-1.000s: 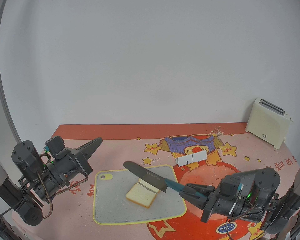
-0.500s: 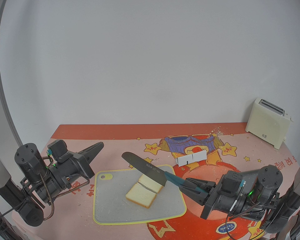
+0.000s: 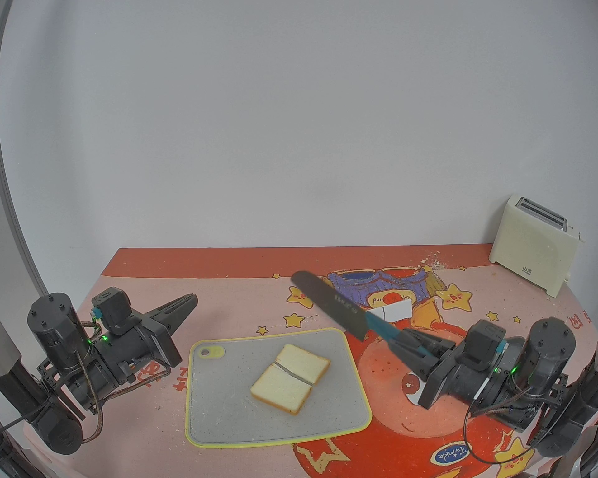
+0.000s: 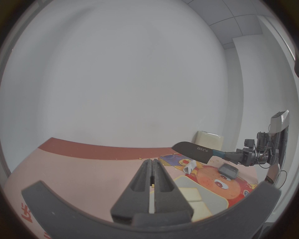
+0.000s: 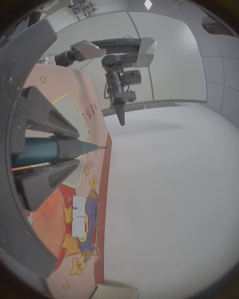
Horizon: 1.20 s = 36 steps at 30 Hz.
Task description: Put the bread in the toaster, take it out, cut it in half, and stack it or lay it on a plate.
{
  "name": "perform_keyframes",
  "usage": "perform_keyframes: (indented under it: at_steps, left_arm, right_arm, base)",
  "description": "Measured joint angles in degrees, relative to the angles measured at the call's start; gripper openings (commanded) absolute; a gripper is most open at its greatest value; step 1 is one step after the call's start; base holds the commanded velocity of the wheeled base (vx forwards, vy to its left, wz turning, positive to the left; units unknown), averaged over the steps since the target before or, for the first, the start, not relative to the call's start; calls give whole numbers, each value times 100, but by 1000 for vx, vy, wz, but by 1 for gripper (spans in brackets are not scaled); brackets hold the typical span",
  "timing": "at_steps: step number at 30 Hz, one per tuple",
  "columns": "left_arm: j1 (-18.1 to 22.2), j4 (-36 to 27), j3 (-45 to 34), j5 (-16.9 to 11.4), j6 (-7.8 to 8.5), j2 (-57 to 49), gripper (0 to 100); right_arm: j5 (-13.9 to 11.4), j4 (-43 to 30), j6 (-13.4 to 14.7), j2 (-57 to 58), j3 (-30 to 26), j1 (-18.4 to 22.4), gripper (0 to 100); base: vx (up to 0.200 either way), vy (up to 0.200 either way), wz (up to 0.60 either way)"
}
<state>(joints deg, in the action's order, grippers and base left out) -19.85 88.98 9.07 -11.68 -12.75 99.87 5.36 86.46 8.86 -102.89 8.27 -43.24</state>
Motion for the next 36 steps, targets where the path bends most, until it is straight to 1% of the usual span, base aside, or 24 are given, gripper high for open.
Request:
perform_keyframes:
  at_steps: [3, 7, 10, 12, 15, 17, 20, 24, 28, 30, 34, 36]
  left_arm:
    - [89, 0, -48, -2, 24, -23, 0]
    - [229, 0, -56, 0, 46, -85, 0]
    - [445, 0, 10, -2, 49, -177, 0]
    - [563, 2, 51, -4, 49, -262, 0]
    - [627, 2, 52, -4, 55, -345, 0]
    - [649, 2, 43, 0, 72, -375, 0]
    - [664, -2, 51, 2, 79, -400, 0]
    - [673, 2, 68, 11, 88, -419, 0]
    - [677, 0, 46, 40, 85, -433, 0]
    - [677, 0, 40, 55, 85, -436, 0]
    - [677, -2, 49, 68, 85, -439, 0]
    - [673, 0, 74, 73, 83, -439, 0]
  right_arm:
    - [79, -67, -11, 99, 5, 322, 0]
    - [119, -188, -35, 176, 9, 746, 0]
    - [191, -282, -93, 204, 20, 1063, 0]
    - [295, -295, -93, 228, -37, 1152, 0]
    - [475, -278, -118, 300, -171, 1213, 0]
    - [555, -260, -132, 374, -218, 1226, 0]
    - [588, -297, -154, 527, -257, 1231, 0]
    - [798, -319, -184, 691, -301, 1185, 0]
    - [1005, -322, -162, 802, -339, 997, 0]
    - [1069, -324, -154, 844, -352, 896, 0]
    - [1092, -324, -145, 895, -363, 730, 0]
    - [1143, -330, -104, 896, -364, 612, 0]
  base:
    - [0, 0, 0]
    - [0, 0, 0]
    - [0, 0, 0]
    - [0, 0, 0]
    - [0, 0, 0]
    - [0, 0, 0]
    - [0, 0, 0]
    - [0, 0, 0]
    - [0, 0, 0]
    - [0, 0, 0]
    - [0, 0, 0]
    - [0, 0, 0]
